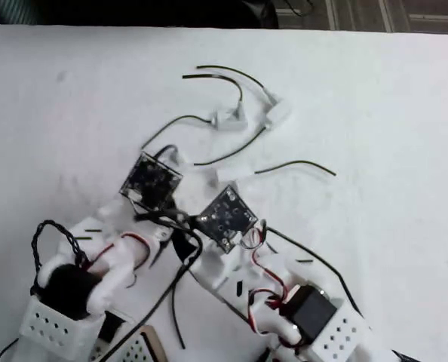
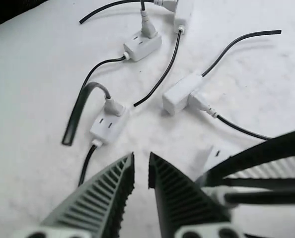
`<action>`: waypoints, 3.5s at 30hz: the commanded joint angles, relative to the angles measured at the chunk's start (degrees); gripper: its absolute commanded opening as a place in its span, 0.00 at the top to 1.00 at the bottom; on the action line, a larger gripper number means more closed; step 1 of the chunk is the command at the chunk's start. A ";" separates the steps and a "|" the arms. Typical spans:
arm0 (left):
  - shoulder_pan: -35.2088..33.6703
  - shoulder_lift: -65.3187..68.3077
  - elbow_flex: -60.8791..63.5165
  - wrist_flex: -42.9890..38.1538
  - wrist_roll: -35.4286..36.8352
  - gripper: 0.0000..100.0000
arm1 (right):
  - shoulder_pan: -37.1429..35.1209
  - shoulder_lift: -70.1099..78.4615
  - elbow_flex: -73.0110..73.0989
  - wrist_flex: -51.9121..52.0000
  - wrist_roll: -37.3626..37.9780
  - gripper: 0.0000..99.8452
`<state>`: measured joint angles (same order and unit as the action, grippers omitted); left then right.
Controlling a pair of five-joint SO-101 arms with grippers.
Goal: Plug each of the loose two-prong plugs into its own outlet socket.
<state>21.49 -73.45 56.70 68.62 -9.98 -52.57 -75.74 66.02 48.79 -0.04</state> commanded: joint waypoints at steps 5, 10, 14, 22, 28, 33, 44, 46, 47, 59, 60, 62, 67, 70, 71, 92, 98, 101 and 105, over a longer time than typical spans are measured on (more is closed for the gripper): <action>7.34 -0.48 -1.76 1.23 0.18 0.92 | -0.66 -0.66 1.23 -0.48 0.00 0.98; 7.34 -0.48 -1.76 1.58 0.18 0.92 | -0.66 -0.66 1.41 -0.48 0.00 0.98; 2.33 -0.48 -2.29 1.41 0.35 0.92 | -0.22 -0.75 1.41 0.04 0.09 0.98; -21.41 -0.48 -2.90 -1.85 0.53 0.92 | 6.99 -0.66 1.32 5.05 6.59 0.98; -36.09 -0.40 1.05 -7.56 8.35 0.92 | 10.95 -0.40 2.73 8.40 10.73 0.98; -45.23 -0.40 5.27 -13.54 15.03 0.92 | 13.23 8.13 4.22 4.44 10.99 0.98; -48.31 -0.48 7.21 -16.26 20.40 0.92 | 17.10 34.42 -6.86 0.57 7.30 0.98; -48.31 -0.48 7.21 -16.35 20.40 0.92 | 18.15 36.97 -6.95 -1.98 7.38 0.98; -48.31 -0.48 7.21 -16.35 20.40 0.92 | 18.68 37.76 -6.95 -2.77 7.47 0.98; -48.31 -0.48 7.21 -16.35 20.13 0.92 | 19.74 38.90 -6.59 -4.18 7.30 0.98; -48.31 -0.48 7.21 -16.35 20.13 0.92 | 20.09 38.90 -6.59 -4.18 7.30 0.98; -48.31 -0.48 7.21 -16.26 20.13 0.92 | 20.18 38.90 -5.98 -4.18 7.30 0.98; -48.31 -0.48 7.21 -16.26 20.13 0.92 | 20.18 38.99 -4.66 -4.18 7.30 0.98; -48.31 -0.48 7.21 -16.26 20.13 0.92 | 19.91 38.99 -3.60 -4.09 7.30 0.98; -48.31 -0.48 7.21 -16.26 20.13 0.92 | 19.74 38.99 -3.25 -4.09 7.30 0.98; -48.31 -0.48 8.35 -17.58 20.04 0.92 | 18.68 49.71 -1.49 -4.44 4.92 0.98; -48.31 -0.48 8.35 -17.58 20.04 0.92 | 18.77 57.01 -2.81 -4.53 7.30 0.98; -48.31 -0.48 8.44 -17.58 20.04 0.92 | 18.42 58.15 -2.81 -4.53 7.74 0.98; -48.31 -0.48 8.44 -17.58 20.04 0.92 | 18.33 56.92 -2.90 -4.53 7.74 0.98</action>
<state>-26.24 -73.36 65.32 52.35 9.80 -33.49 -21.41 62.68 44.31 7.16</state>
